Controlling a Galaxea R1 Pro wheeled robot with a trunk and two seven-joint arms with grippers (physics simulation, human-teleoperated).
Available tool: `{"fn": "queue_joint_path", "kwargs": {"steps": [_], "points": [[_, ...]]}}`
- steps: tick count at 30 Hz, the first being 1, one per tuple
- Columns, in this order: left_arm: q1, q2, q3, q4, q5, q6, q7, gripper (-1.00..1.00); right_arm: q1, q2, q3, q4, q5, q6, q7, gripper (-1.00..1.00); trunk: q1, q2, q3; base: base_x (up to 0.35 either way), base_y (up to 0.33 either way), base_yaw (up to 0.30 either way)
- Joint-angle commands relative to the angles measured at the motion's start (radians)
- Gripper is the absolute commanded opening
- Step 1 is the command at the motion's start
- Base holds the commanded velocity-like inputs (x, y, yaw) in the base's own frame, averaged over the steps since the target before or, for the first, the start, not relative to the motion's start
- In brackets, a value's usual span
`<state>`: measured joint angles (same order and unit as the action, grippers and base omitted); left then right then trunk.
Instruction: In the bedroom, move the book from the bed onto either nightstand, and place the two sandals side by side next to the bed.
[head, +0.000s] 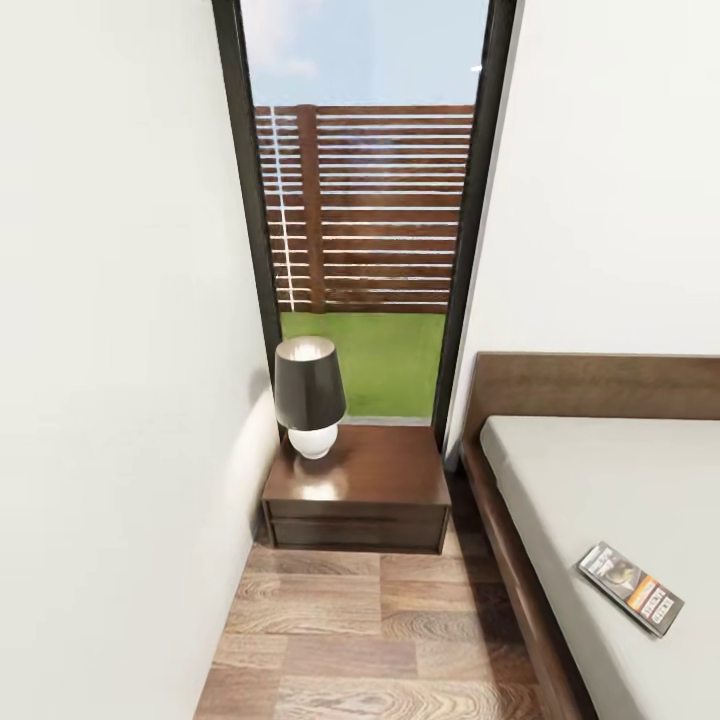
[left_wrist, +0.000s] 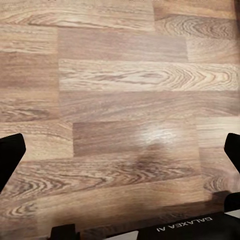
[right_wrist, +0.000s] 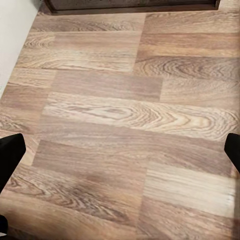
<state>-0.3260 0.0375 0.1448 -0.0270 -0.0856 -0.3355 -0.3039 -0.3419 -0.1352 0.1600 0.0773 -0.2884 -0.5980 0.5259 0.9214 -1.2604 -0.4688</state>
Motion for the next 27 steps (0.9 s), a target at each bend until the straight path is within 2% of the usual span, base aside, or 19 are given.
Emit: {"fn": "queue_joint_path", "kwargs": {"steps": [1, 20, 27], "points": [[-0.001, 0.001, 0.009, 0.001, -0.009, -0.003, -0.003, 1.0, -0.002, 0.0, 0.007, 0.004, -0.011, -0.005, 0.006, 1.0, 0.0, -0.001, -0.001, 0.19, 0.0, 0.0], [-0.001, 0.001, 0.009, 0.001, -0.008, -0.003, -0.002, 1.0, -0.002, 0.0, 0.007, 0.004, -0.011, -0.004, 0.007, 1.0, 0.0, -0.001, -0.002, 0.314, 0.0, -0.001], [-0.001, 0.001, 0.009, 0.001, -0.008, -0.003, -0.002, 1.0, -0.002, 0.0, 0.007, 0.004, -0.011, -0.003, 0.008, 1.0, 0.0, -0.001, -0.006, 0.225, 0.0, -0.182]]}}
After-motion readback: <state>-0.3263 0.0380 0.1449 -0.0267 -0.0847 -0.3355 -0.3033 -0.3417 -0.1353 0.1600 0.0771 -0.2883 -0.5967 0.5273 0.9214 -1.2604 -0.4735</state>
